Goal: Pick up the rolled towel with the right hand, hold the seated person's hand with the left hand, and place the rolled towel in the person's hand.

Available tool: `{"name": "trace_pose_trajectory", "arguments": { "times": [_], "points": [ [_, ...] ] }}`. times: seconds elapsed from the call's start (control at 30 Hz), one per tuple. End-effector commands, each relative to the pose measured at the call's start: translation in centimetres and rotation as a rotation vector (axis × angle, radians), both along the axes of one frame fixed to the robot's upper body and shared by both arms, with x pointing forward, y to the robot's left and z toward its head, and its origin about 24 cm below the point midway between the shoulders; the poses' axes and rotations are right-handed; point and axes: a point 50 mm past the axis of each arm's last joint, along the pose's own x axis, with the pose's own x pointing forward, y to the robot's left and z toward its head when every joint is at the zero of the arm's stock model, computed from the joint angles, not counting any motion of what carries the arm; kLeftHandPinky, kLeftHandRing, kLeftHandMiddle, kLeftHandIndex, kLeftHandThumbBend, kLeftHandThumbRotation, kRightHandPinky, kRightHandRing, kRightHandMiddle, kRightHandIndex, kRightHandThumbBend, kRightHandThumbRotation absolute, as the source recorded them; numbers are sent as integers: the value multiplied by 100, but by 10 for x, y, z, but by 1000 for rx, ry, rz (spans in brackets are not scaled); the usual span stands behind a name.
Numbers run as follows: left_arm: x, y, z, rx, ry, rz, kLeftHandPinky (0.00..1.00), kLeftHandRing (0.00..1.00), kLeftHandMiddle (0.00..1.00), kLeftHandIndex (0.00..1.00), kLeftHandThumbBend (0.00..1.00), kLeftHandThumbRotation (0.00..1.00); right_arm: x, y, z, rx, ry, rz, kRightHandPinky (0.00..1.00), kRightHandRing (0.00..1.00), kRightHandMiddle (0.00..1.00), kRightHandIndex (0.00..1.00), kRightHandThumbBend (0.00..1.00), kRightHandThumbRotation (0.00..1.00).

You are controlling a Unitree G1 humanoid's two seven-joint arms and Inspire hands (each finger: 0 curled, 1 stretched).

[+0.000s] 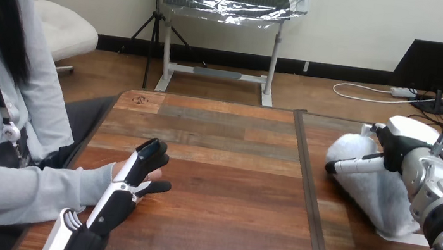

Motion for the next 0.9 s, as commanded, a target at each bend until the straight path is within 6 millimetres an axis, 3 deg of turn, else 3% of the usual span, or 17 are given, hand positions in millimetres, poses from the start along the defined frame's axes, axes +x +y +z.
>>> {"name": "trace_pose_trajectory", "arguments": {
  "times": [0.0, 0.87],
  "points": [
    [3, -1, 16, -13, -100, -31, 80, 92, 95, 96, 100, 55, 0, 8, -4, -7, -9, 15, 2, 100, 98, 97, 100, 64],
    [-20, 4, 24, -23, -94, -14, 77, 88, 91, 91, 100, 52, -18, 14, -39, 2, 28, 3, 0, 97, 95, 94, 98, 56]
  ]
}}
